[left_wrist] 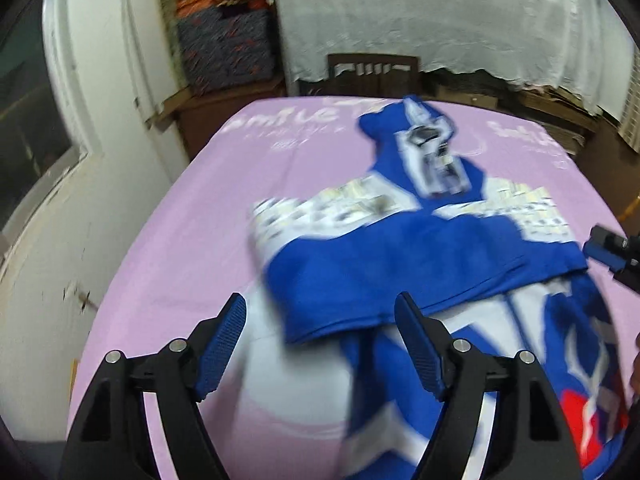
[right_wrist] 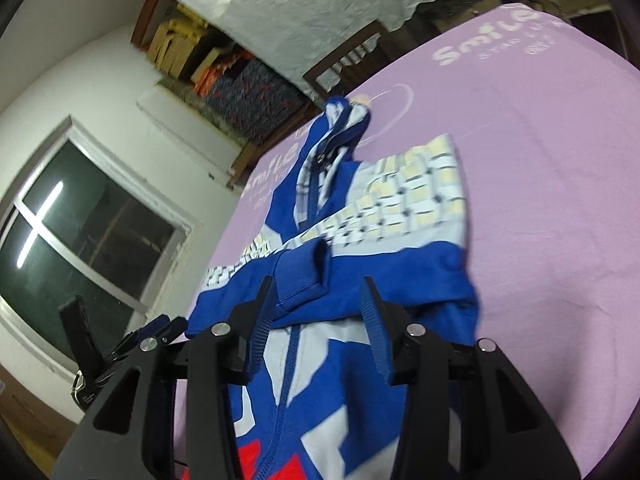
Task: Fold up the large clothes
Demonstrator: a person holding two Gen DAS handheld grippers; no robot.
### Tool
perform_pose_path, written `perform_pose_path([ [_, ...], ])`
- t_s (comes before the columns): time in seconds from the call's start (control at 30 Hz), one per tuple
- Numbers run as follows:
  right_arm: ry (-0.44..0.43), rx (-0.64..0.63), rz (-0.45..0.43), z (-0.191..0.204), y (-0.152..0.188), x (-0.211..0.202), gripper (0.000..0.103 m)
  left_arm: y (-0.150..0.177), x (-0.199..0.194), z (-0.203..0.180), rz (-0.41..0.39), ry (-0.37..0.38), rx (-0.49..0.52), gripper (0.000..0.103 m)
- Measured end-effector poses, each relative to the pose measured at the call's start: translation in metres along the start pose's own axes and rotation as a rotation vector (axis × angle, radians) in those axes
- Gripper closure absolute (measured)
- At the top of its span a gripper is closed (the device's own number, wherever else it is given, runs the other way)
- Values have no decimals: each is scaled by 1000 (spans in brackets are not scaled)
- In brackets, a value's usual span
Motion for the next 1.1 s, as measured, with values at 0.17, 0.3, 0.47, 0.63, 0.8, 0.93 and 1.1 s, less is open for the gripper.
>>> perform_pose_path([
  [0.17, 40, -21, 94, 30, -13, 49, 60, 15, 21, 17, 27, 44, -28, 26],
  [0.3, 123, -28, 157, 34, -17, 95, 60, 19, 37, 16, 48, 54, -19, 26],
  [0.47, 151, -60, 168, 32, -9, 113, 79, 18, 40, 13, 39, 52, 3, 26],
  [0.63, 135, -153, 72, 58, -15, 91, 97, 17, 36, 10, 23, 80, 5, 22],
  [0.8, 97, -213, -21, 88, -36, 50, 97, 9, 38, -10, -3, 35, 82, 18],
  [0.93, 143, -195, -71, 76, -52, 31, 97, 5, 52, -11, 35, 20, 84, 16],
  [1.1, 198, -93, -44, 21, -55, 31, 97, 10, 61, 4, 83, 53, 18, 12],
])
Point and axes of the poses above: each gripper's, at about its wrist camera, not at the fingertips, and x roughly the way its jaws point, z to its left, y to its underside, the point moved 2 cm from there along x, roughly the way its jaws point, and after that the axes turned 11 degrees about x, right-handed, at the moved point
